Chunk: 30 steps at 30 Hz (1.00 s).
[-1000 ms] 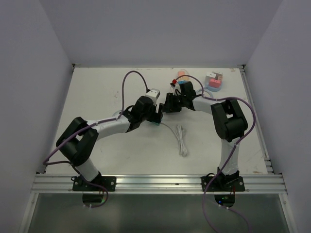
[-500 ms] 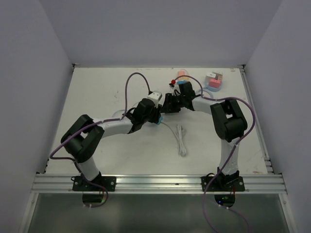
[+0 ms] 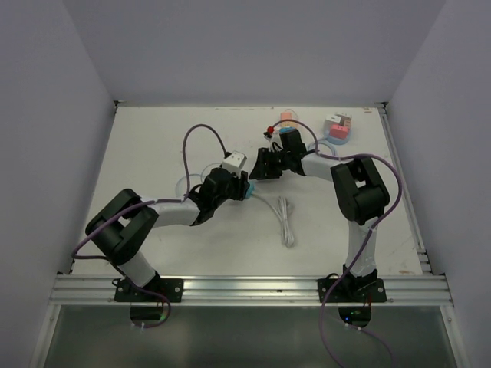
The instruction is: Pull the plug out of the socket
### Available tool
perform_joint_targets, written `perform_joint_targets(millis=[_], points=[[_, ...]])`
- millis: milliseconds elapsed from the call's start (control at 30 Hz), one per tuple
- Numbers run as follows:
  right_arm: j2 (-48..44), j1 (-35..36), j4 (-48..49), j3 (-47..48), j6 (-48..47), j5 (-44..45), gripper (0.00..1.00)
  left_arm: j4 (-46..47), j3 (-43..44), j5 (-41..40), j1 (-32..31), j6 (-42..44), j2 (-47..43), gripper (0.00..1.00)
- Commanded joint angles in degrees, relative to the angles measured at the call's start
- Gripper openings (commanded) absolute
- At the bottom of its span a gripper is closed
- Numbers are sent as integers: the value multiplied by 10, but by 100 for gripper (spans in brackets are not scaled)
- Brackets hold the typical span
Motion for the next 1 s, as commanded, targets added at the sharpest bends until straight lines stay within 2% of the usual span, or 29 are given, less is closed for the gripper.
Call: perform_joint_targets(millis=[0,200,333,467,733,967], points=[[-12,7,21,12,-7,-26,47,87,-3,-16,0,11,-18,1],[-1,16,13,27,-19,-50,47,118,-12,-32,0,9,-16,0],[12,19,-6,35,-21,-52,47,154,-30,-99,0,0,-27,0],[10,28,-9,40,-25,-63,47,187,-34,-118,1,0,-24,0],[39,41,-67,67,-62,-5,48,208,-21,-110,1,-13,-2,0],[62,42,-82,76,-62,22,47,239,-51,-134,1,-24,-57,0]])
